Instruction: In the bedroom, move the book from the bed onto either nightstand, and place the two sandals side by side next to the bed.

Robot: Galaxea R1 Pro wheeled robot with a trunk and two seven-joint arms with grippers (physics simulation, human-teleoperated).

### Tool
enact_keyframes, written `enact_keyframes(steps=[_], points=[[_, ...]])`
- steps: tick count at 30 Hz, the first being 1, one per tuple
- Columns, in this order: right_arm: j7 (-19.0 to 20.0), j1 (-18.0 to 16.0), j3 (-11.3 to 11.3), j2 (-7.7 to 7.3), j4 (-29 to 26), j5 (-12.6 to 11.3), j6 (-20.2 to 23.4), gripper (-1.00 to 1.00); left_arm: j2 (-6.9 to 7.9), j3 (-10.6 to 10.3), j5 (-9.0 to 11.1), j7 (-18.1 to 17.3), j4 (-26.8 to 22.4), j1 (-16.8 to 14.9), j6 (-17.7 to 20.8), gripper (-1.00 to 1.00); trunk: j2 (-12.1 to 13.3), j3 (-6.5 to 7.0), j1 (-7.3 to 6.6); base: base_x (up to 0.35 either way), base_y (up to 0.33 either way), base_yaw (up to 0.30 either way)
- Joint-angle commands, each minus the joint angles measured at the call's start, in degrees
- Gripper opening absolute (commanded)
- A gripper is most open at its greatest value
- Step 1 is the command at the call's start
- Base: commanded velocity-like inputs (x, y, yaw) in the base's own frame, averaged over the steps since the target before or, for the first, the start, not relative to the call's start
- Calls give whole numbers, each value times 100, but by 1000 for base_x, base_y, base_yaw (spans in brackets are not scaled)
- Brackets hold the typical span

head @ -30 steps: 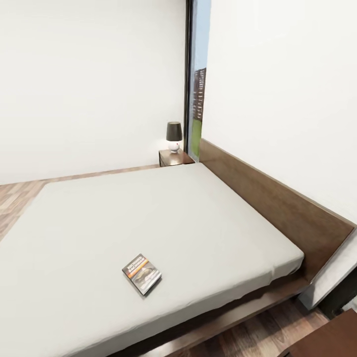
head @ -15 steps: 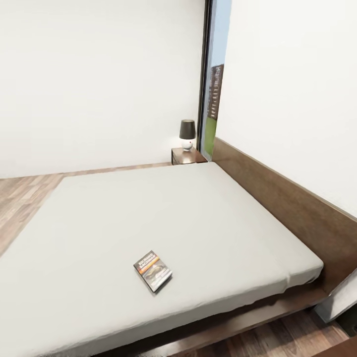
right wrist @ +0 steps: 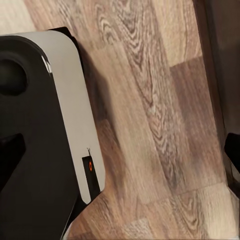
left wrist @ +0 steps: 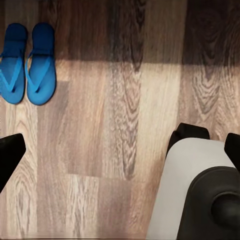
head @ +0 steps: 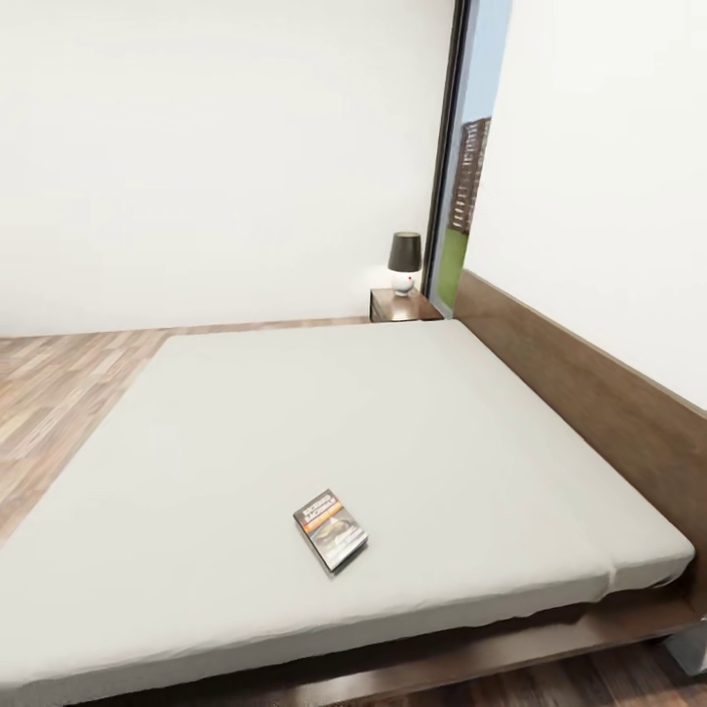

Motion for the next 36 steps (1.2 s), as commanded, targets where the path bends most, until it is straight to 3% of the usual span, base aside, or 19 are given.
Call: enact_keyframes(steps=[1,20,36], points=[[36,2,-49,4,-6,45,-14,100,-1,-45,59,-19,1,-2,-10,100,-2,-10,0,0,0,226],[36,4,32,4,9,46,-14,100,-3,-49,57,-19,-4,-2,-10,100,-2,-116,0,0,0,225],[36,4,170,1,10,45,-14,100,-4,-51,57,-19,-4,-2,-10,100,-2,-93,0,0,0,53]])
